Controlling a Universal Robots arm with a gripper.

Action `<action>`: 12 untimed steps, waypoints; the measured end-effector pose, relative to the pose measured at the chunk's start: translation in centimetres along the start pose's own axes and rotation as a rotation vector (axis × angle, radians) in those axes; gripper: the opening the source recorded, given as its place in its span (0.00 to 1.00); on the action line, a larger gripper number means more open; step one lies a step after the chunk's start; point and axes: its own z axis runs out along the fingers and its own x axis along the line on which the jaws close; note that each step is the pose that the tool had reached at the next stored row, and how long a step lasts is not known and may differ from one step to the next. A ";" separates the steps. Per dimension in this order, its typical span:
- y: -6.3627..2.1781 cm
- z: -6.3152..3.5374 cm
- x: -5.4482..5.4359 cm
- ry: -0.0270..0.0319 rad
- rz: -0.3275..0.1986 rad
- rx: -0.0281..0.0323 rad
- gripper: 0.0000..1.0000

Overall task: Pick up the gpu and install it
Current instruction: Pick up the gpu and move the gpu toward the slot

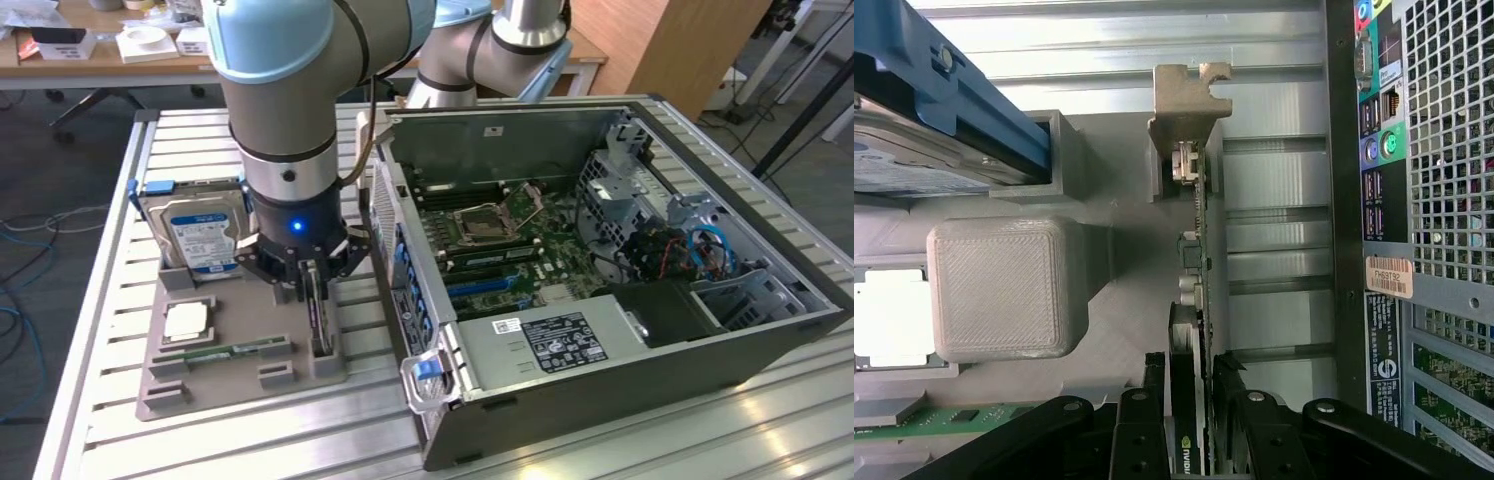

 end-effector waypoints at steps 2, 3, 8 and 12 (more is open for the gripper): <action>0.00 0.00 0.0 0.0000 0.000 0.0000 0.33; 0.00 0.00 0.0 0.0000 0.000 -0.0001 0.33; 0.00 0.00 0.0 0.0001 0.000 0.0001 0.26; 0.00 0.00 0.0 0.0000 0.000 0.0000 0.26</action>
